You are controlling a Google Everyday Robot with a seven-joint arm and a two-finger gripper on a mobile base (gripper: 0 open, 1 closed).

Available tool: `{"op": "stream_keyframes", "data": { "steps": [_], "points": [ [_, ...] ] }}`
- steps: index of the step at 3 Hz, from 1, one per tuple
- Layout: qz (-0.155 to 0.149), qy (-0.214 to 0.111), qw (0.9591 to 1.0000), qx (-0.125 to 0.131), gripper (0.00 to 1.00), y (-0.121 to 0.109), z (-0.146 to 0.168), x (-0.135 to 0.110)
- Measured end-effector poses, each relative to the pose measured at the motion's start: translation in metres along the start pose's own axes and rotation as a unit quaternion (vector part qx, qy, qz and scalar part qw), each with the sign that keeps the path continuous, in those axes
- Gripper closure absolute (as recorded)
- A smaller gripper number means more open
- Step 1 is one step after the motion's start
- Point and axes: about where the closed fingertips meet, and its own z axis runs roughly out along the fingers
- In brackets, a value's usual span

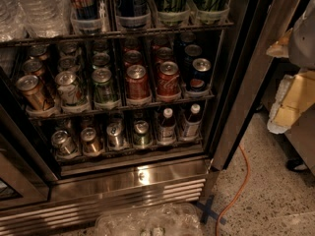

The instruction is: Pick 7up can from middle shelf of fridge

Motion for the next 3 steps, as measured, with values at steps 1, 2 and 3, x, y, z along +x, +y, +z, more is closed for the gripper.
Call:
{"op": "stream_keyframes", "data": {
  "steps": [1,2,3],
  "points": [
    [0.000,0.000,1.0000,0.000,0.00,0.000,0.000,0.000],
    [0.027,-0.051,0.9983,-0.010,0.00,0.016,0.018,-0.034],
    [0.082,-0.134,0.9866,-0.045,0.00,0.052,0.056,-0.080]
  ]
}}
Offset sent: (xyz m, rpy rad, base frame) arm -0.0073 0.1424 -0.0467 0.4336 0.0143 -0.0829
